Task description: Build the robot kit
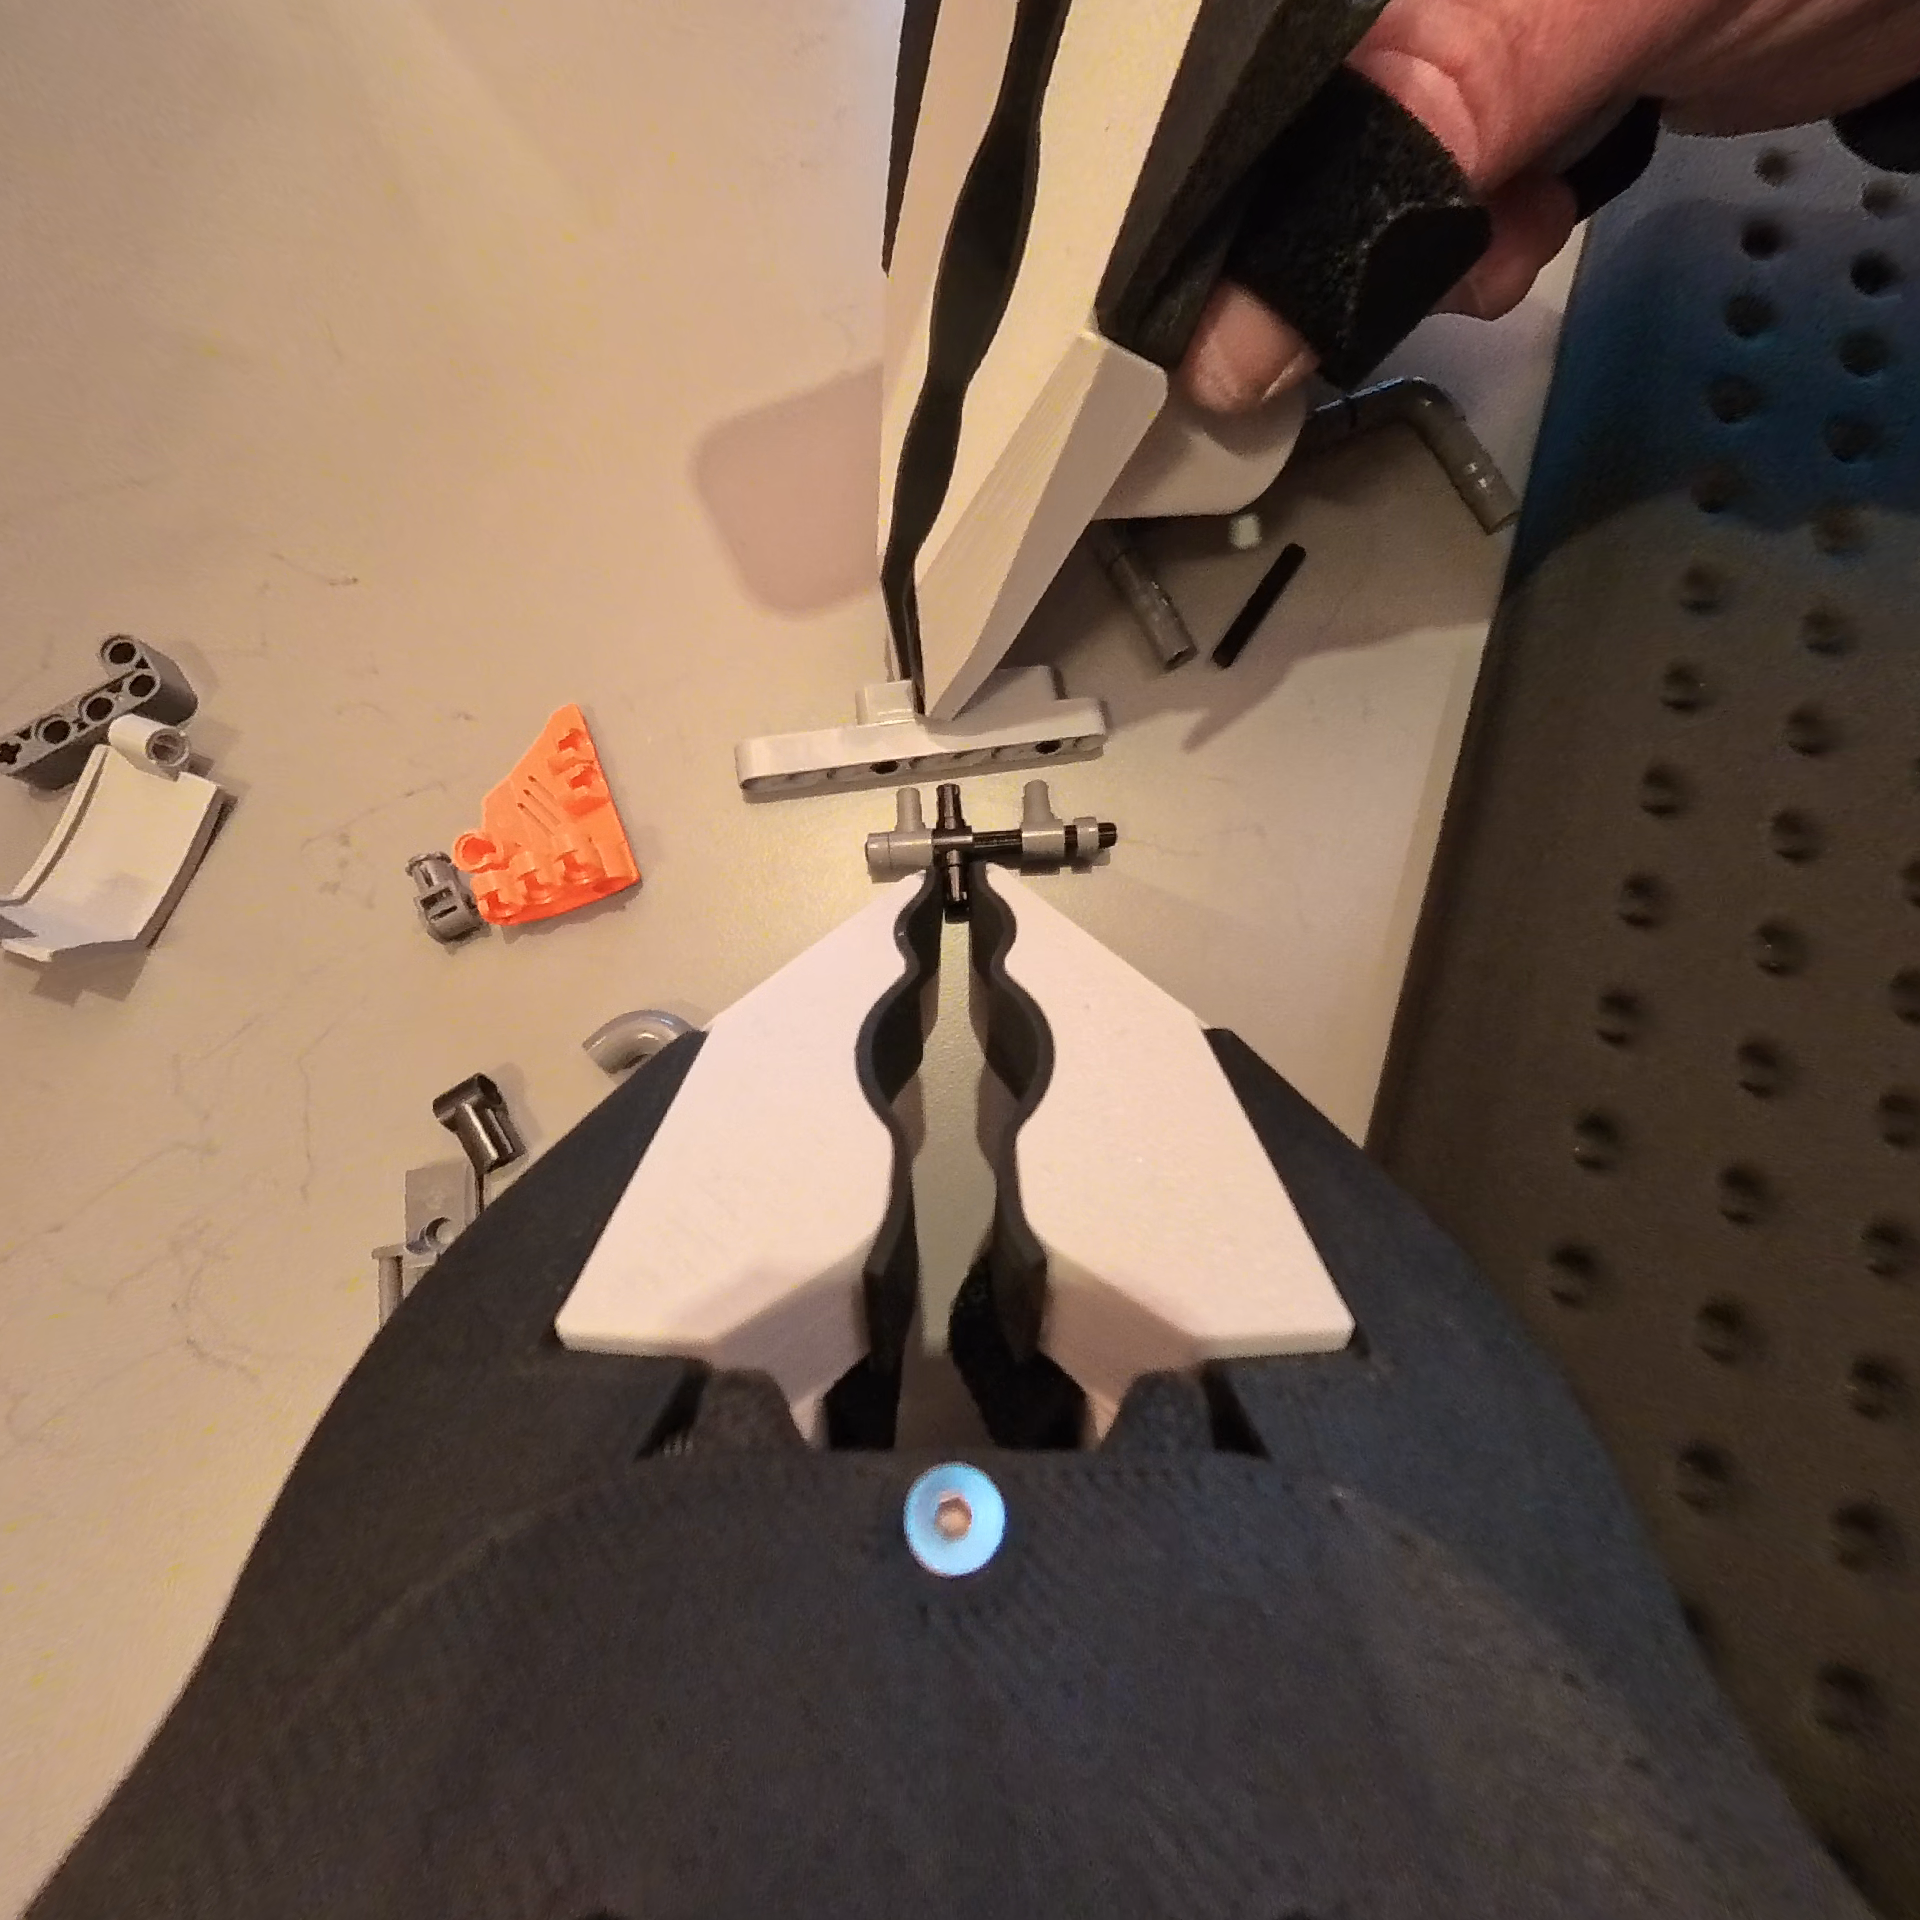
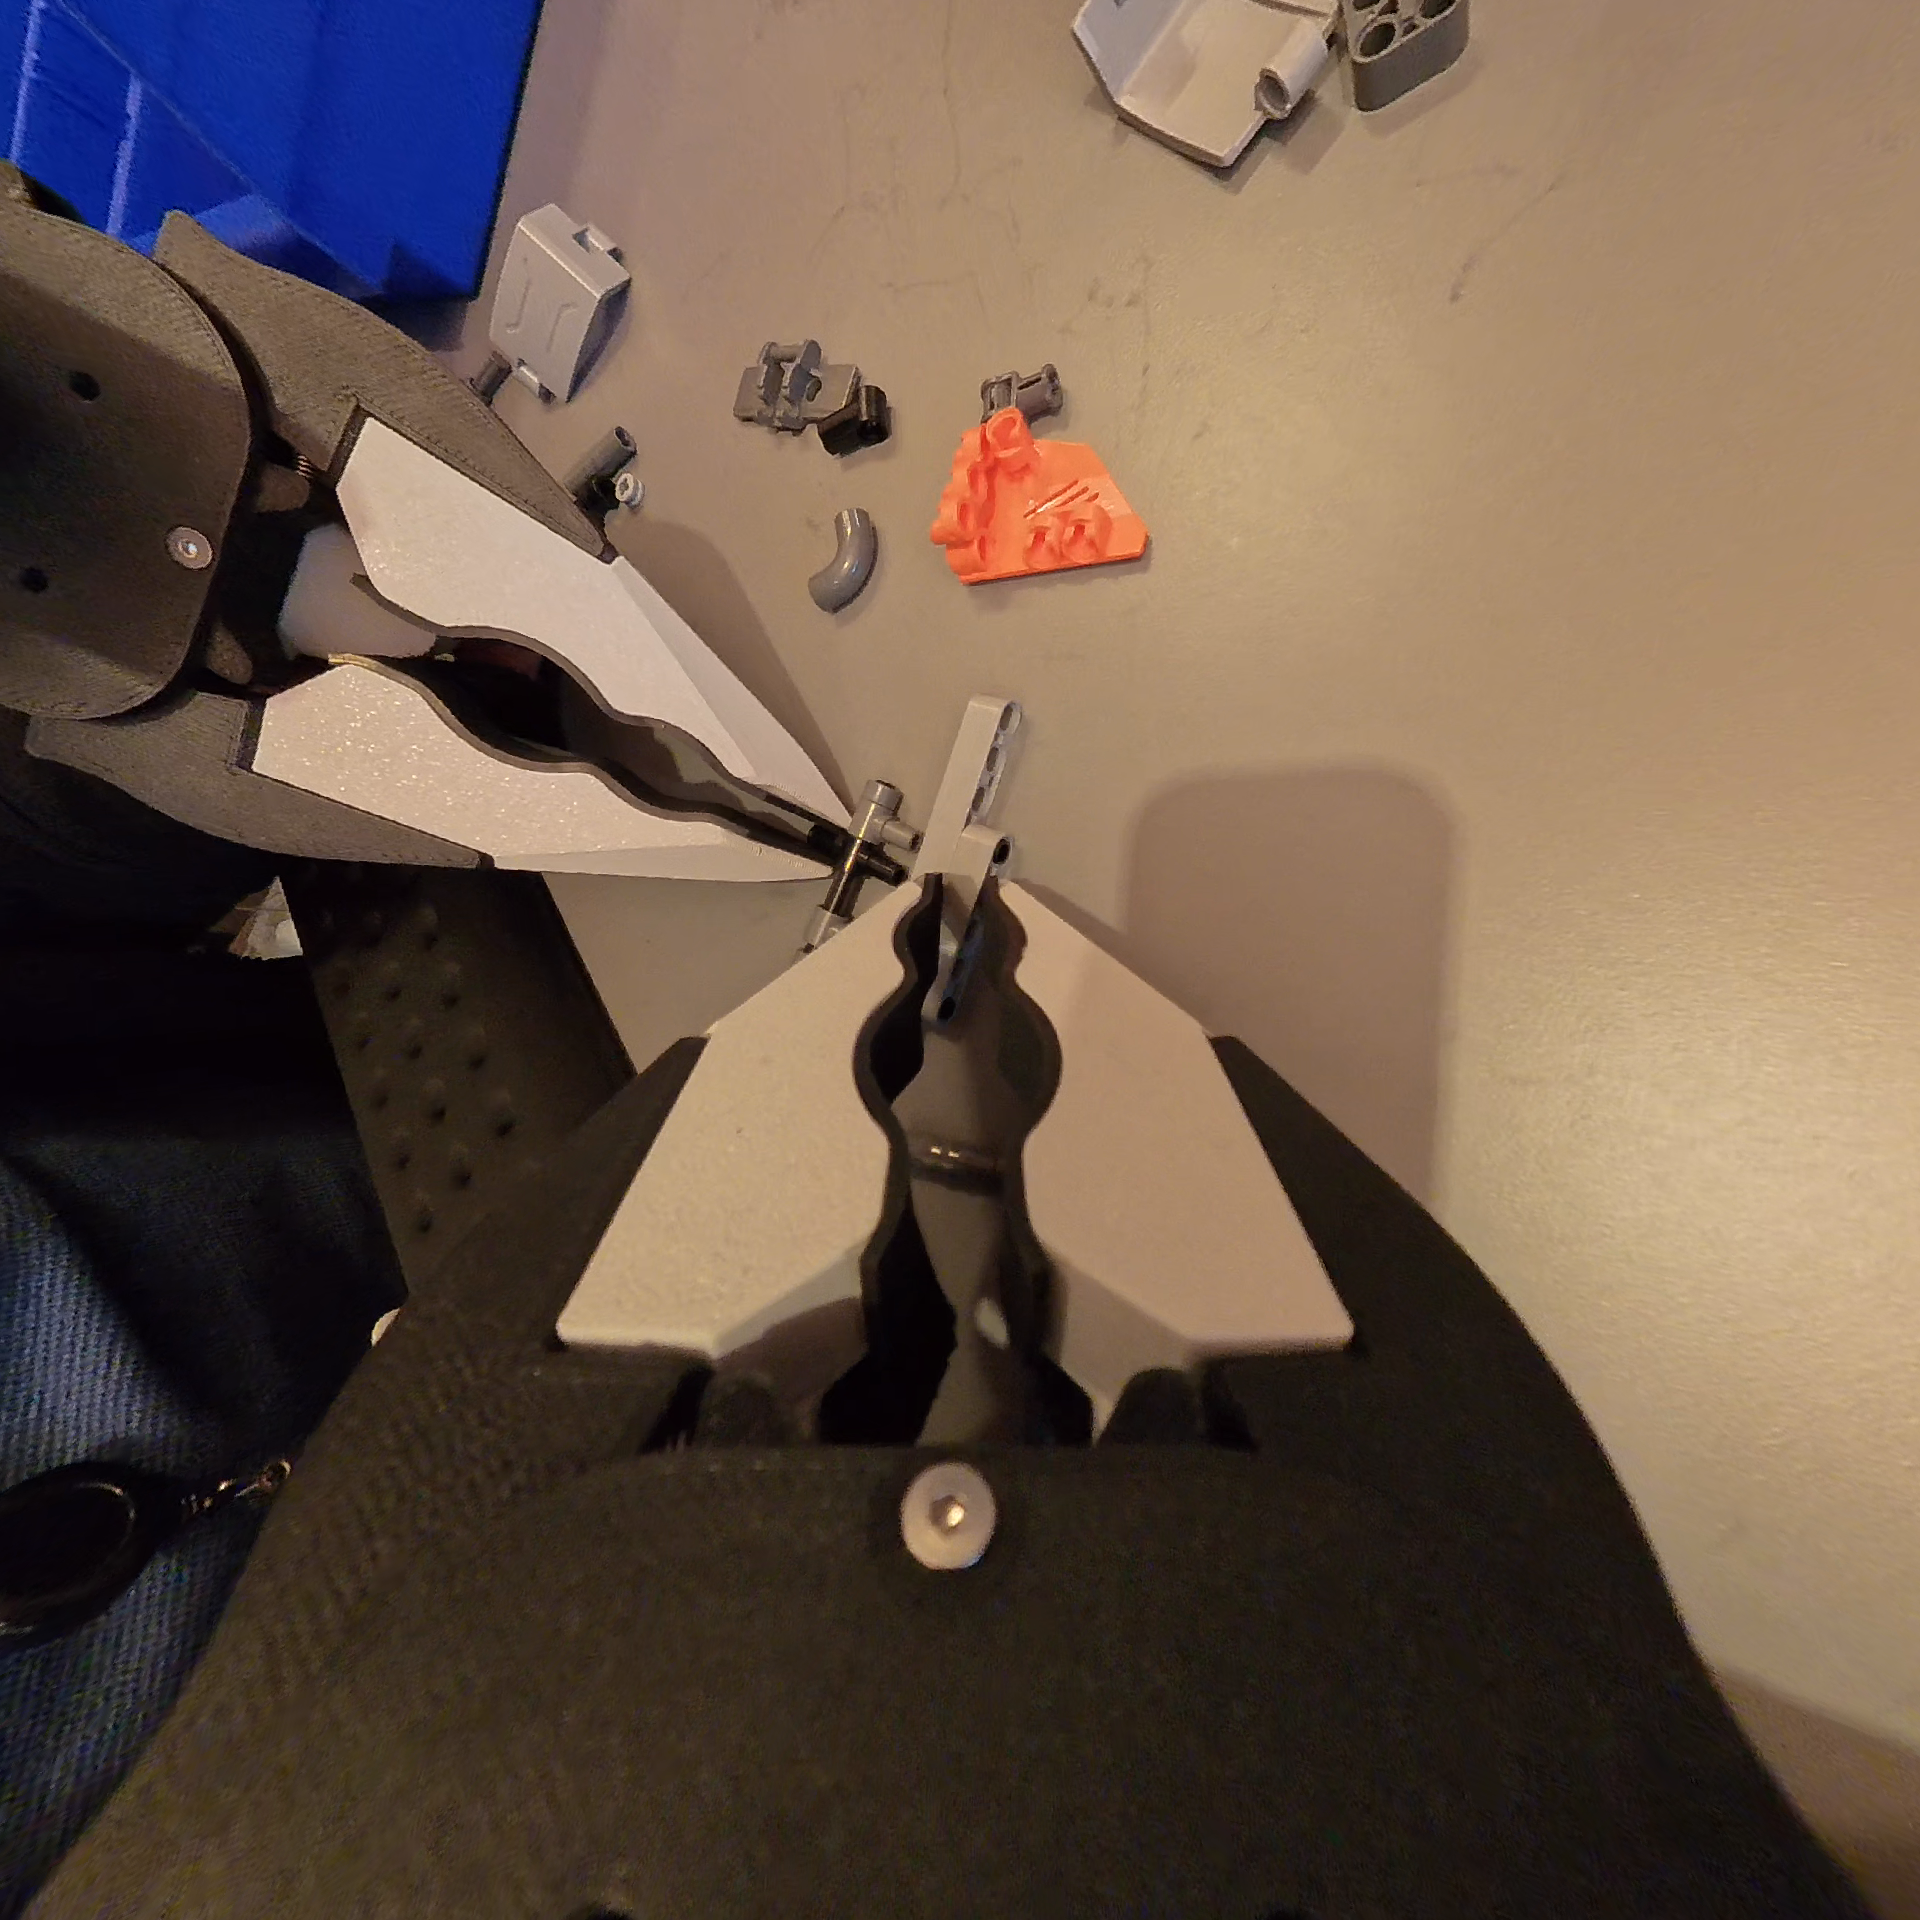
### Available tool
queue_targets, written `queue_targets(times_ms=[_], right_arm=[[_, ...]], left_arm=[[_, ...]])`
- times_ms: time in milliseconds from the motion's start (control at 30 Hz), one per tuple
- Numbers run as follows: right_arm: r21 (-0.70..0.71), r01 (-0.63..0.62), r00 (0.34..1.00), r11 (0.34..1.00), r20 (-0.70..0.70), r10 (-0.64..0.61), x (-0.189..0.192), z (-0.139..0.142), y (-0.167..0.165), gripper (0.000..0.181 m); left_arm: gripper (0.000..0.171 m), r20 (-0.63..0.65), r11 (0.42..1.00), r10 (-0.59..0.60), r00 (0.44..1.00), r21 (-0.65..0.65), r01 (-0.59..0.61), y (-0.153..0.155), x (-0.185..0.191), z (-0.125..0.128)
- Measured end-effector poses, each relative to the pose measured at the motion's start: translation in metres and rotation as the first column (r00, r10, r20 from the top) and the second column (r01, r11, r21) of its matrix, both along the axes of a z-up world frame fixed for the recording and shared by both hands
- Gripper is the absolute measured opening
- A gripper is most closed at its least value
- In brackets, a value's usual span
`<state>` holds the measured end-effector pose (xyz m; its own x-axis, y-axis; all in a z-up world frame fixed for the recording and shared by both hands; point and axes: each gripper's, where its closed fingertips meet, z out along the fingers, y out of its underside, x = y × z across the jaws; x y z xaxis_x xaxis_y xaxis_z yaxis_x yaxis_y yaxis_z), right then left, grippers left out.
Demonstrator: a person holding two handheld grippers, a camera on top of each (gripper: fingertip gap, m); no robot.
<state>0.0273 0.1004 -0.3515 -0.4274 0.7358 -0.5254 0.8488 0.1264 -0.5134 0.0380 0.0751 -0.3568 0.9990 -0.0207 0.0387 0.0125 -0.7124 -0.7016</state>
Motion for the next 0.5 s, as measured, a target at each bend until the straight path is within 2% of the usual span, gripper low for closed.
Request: queue_targets(times_ms=[333,500], right_arm=[[0.027,-0.013,1.0,1.0,-0.018,0.014,0.004,0.0056,-0.0002,0.016],[0.069,-0.017,0.999,0.997,-0.028,0.019,0.0034,-0.0008,-0.0018,0.009]], left_arm=[[0.002,0.004,1.0,0.001,1.0,0.001,-0.001,-0.0002,0.0002,0.0001],[0.002,0.002,1.0,0.0,1.0,0.002,0.0,-0.0002,0.0001,0.0001]])
